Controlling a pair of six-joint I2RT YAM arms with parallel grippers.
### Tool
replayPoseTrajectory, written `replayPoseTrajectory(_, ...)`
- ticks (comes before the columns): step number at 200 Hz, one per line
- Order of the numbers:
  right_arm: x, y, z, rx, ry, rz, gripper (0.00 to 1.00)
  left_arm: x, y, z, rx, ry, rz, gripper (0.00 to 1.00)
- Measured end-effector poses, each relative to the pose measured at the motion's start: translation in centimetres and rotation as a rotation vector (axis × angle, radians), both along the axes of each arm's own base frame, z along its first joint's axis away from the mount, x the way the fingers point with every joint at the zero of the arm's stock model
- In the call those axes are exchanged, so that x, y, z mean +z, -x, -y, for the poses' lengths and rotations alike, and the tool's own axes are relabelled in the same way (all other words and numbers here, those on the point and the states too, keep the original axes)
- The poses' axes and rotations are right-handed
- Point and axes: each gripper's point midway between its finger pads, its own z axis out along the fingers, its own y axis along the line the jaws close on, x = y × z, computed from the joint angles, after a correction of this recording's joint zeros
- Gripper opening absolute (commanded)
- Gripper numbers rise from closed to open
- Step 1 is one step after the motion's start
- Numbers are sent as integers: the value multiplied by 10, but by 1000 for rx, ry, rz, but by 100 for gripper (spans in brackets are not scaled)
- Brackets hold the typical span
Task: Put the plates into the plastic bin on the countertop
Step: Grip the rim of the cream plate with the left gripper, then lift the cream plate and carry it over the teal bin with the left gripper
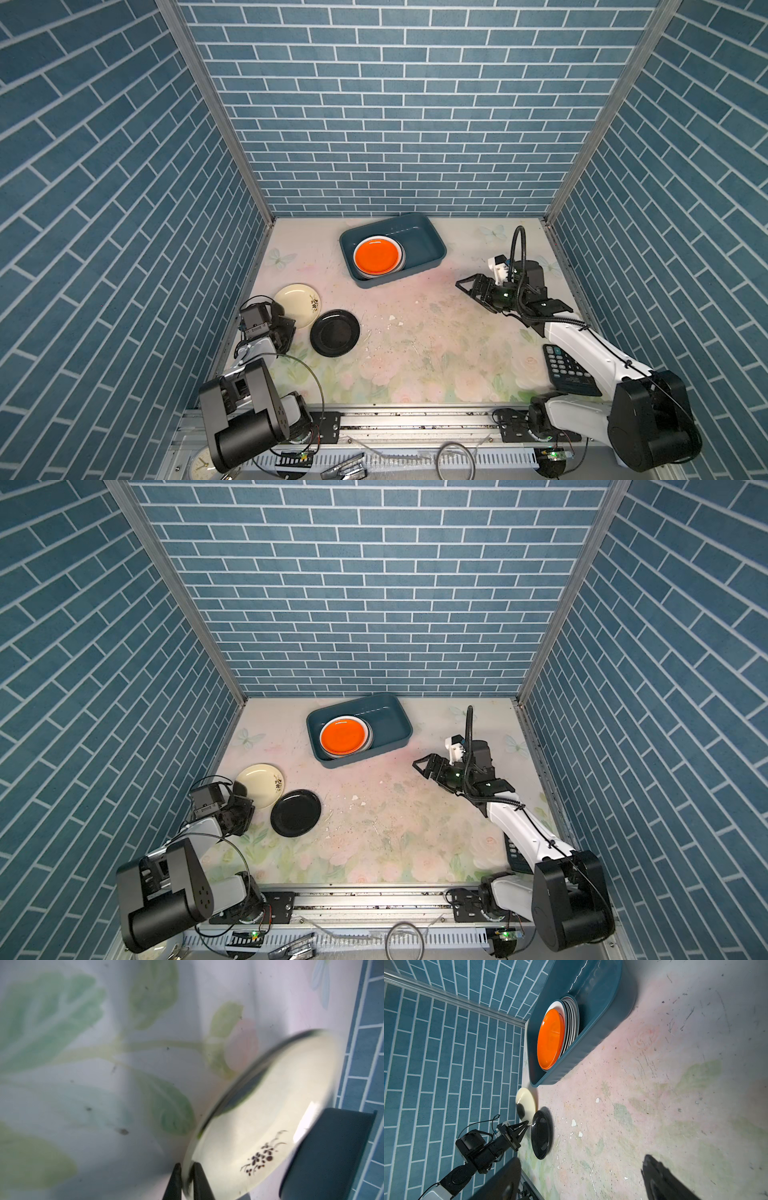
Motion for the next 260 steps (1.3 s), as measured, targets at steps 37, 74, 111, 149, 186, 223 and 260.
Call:
replayPoseTrajectory(37,-2,0,-1,2,-6,-12,91,11,2,-1,-16,-29,3,7)
replayPoseTrajectory(74,-3,0,-1,1,-6,-15,91,22,1,-6,-23,-69,8,4)
replayPoseTrajectory(111,-2,0,-1,2,-7,-15,91,25,1,-6,-27,-67,-1,0)
replayPoseTrajectory(149,-2,0,-1,3,-8,-15,91,36,-1,-5,-31,-68,16,0)
replayPoseTrajectory(186,-2,0,-1,6,-10,-16,91,53,-5,-6,-34,-84,59,0)
replayPoseTrajectory(223,-1,0,-2,9,-14,-10,91,66,-7,-5,-37,-90,100,0)
replayPoseTrajectory(260,0,0,-2,1,-24,-17,91,75,-6,-1,-38,-82,130,0)
